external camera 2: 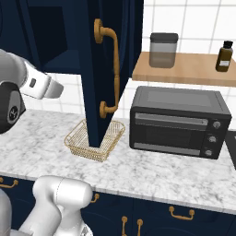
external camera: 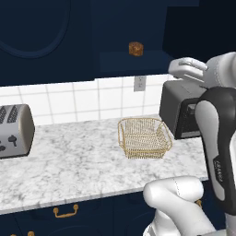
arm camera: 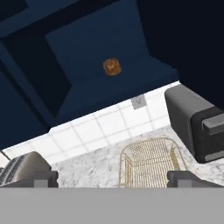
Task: Open the cabinet, pick up the bread from the cabinet and place it in the basket. Then move the basket to the dining counter.
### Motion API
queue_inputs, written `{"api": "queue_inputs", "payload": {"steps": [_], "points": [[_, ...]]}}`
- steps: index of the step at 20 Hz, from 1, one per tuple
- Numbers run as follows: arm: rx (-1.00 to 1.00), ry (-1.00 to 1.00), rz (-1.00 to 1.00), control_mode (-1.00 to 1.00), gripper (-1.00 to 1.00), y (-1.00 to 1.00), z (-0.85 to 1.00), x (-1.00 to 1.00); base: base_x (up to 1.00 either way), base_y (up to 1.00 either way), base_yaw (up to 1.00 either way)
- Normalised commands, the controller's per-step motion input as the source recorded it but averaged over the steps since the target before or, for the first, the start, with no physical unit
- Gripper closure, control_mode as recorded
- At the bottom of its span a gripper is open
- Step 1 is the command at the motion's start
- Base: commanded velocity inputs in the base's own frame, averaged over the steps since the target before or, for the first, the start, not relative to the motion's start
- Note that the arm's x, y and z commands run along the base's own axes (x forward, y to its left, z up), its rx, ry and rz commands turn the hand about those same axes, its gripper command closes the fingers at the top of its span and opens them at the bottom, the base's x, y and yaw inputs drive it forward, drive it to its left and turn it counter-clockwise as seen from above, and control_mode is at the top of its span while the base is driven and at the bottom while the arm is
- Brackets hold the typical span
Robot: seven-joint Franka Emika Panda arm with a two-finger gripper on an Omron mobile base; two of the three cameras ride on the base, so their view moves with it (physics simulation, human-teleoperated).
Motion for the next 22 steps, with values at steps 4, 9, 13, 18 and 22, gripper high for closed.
{"api": "queue_inputs", "payload": {"steps": [4,9,13,18,22], "points": [[-0.31,-0.26,0.08,-1.00,-1.00,0.03,0.13,0.30,0.00,0.00,0.00],[-0.15,-0.06,0.00,-1.00,-1.00,0.10,0.18,0.87,0.00,0.00,0.00],[-0.18,0.05,0.00,-1.00,-1.00,0.23,0.23,0.94,0.00,0.00,0.00],[-0.09,0.09,0.00,-1.00,-1.00,0.06,0.13,0.97,0.00,0.00,0.00],[-0.06,0.04,0.02,-1.00,-1.00,-0.03,0.00,0.97,0.00,0.00,0.00]]}}
